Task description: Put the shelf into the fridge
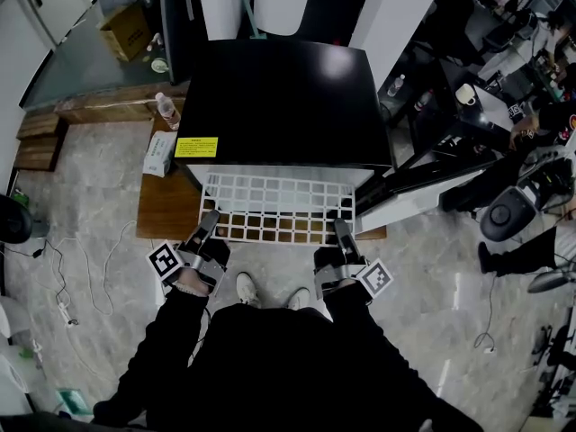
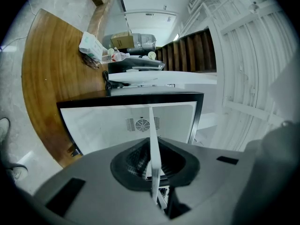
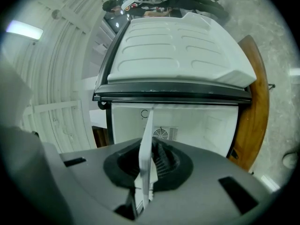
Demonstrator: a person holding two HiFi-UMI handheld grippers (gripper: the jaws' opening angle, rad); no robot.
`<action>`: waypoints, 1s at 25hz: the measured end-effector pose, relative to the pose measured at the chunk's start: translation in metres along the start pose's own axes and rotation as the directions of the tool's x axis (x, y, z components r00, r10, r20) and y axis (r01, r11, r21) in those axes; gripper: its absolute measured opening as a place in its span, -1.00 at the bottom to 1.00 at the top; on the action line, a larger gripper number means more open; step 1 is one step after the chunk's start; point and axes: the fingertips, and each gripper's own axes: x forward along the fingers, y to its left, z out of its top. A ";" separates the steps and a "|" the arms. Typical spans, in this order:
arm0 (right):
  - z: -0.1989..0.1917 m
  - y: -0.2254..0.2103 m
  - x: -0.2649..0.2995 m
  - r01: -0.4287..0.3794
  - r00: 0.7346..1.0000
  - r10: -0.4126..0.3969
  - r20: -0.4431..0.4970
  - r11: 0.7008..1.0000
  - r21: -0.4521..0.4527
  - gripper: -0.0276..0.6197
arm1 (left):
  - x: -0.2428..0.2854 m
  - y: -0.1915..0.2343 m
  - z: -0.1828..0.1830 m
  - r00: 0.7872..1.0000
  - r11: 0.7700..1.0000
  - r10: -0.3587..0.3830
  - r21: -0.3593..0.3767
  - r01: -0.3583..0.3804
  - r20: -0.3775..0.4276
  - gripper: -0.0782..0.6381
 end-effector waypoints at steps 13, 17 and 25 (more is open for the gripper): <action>0.005 -0.011 0.020 -0.001 1.000 0.000 0.023 0.999 0.033 -0.82 | -0.001 0.008 0.002 0.999 1.000 -0.014 -0.017 0.015 0.038 -0.70; 0.006 -0.015 0.026 -0.008 0.999 0.007 0.039 0.999 0.036 -0.82 | 0.006 0.012 0.009 0.997 1.000 -0.027 -0.003 0.028 0.076 -0.70; 0.012 -0.018 0.051 -0.011 0.996 0.007 0.088 0.999 0.044 -0.82 | 0.024 0.017 0.023 0.990 0.999 -0.044 0.015 0.043 0.134 -0.70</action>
